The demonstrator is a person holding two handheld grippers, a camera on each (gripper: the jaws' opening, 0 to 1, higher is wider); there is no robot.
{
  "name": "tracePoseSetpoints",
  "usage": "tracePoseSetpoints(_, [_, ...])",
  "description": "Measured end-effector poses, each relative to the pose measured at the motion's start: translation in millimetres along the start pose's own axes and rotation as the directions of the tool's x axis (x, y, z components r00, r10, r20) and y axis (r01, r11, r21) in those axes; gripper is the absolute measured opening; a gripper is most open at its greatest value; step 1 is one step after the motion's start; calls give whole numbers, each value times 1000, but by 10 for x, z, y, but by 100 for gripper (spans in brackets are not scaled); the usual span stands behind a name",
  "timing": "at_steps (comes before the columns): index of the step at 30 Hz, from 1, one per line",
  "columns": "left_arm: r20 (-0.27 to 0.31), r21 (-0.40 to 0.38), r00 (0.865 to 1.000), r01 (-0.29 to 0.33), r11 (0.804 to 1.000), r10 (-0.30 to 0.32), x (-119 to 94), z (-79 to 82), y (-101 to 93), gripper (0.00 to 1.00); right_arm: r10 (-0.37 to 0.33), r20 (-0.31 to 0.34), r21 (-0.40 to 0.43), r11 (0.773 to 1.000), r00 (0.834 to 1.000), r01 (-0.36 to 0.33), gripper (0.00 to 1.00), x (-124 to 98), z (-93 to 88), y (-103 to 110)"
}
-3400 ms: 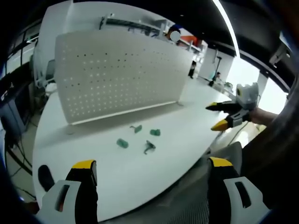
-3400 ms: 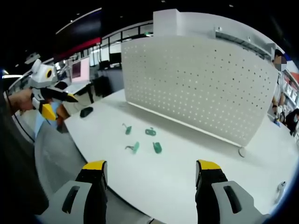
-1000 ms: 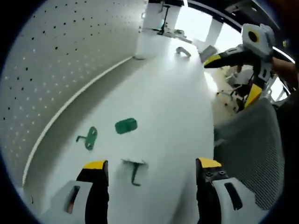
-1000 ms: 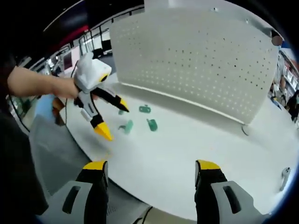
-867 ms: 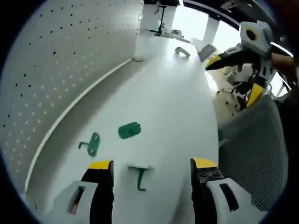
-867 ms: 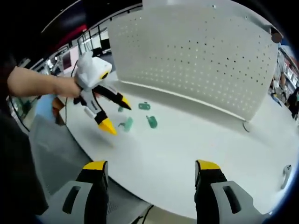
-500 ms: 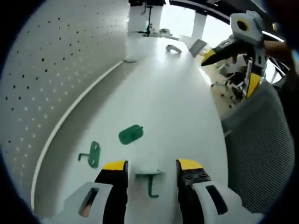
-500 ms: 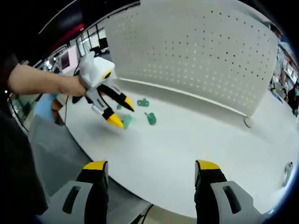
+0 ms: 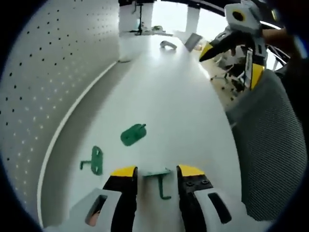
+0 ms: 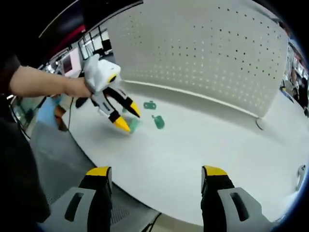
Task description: Insert the hook assembly into the mounting plate slot until the hook locks in place.
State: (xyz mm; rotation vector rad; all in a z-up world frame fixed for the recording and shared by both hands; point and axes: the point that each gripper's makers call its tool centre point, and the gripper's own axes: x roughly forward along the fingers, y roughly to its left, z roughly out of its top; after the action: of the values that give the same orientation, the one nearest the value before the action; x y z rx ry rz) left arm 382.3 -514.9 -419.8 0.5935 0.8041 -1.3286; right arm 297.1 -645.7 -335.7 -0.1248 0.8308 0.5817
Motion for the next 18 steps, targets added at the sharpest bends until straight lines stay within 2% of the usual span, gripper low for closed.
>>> tracePoseSetpoints(3, [-26,42,1000,-2,999,3,24,-28,-22,36,0,4,1,1000,1000,0,76,4,9,5])
tracePoseSetpoints(6, [-37,50,999,-2,999,4,50,-27,-34,37,3,-4,3,1000,1000,-3,76,14,-12,7])
tracePoseSetpoints(8, [-40,34,999,-7,999,8,71,-26,-21,39,2,-5,3,1000,1000,-2,76,19,-17,4])
tracePoseSetpoints(12, [-31,5,999,-19,1000,19,77,-11,-9,34,1,-5,12,1000,1000,0,76,22,-28,-3])
tracePoseSetpoints(14, [-17,-35,1000,-4,999,3,87,11,-28,35,2,-7,13,1000,1000,-1,76,26,-36,1])
tracePoseSetpoints(18, [-21,-54,1000,-20,998,19,95,9,18,35,4,-9,11,1000,1000,-3,76,33,-37,3])
